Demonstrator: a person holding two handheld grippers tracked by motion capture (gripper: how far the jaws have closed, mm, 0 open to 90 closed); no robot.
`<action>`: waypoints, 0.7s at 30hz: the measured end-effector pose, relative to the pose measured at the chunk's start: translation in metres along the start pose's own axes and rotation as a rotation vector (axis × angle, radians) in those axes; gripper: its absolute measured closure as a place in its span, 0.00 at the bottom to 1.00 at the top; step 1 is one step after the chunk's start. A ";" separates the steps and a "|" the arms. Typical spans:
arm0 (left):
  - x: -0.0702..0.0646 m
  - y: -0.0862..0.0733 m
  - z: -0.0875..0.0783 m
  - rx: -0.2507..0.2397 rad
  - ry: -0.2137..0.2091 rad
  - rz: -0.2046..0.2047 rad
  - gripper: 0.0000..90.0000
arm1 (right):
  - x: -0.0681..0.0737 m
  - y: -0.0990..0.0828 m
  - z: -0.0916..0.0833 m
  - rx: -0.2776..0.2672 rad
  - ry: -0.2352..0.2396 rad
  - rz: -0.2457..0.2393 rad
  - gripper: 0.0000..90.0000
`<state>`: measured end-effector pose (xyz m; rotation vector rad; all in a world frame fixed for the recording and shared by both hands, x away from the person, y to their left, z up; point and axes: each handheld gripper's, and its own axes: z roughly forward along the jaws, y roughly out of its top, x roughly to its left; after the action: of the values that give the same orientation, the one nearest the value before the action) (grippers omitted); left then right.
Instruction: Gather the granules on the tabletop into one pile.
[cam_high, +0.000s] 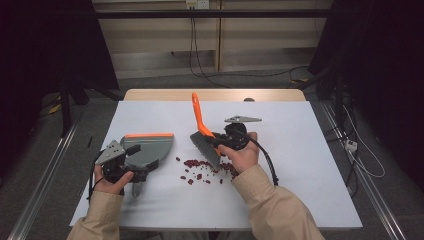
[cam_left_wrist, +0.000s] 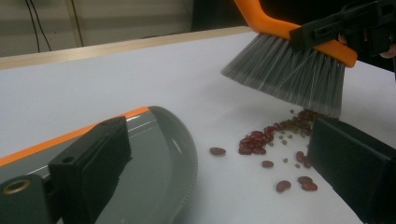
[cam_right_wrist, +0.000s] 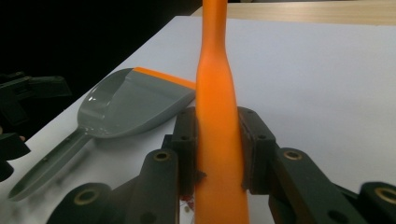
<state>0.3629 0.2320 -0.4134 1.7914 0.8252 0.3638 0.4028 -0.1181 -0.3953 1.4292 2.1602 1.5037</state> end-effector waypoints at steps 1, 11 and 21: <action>0.000 0.000 0.000 0.000 0.001 0.000 0.07 | 0.002 -0.001 0.001 0.005 0.008 0.002 0.80; 0.000 0.001 0.000 -0.003 0.001 0.001 0.07 | 0.026 -0.015 0.017 0.039 0.084 0.075 0.80; 0.000 0.001 -0.001 -0.006 0.001 0.005 0.07 | 0.052 -0.036 0.043 0.101 0.122 0.125 0.80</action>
<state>0.3624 0.2324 -0.4116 1.7876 0.8197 0.3704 0.3786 -0.0524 -0.4254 1.5706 2.2873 1.5827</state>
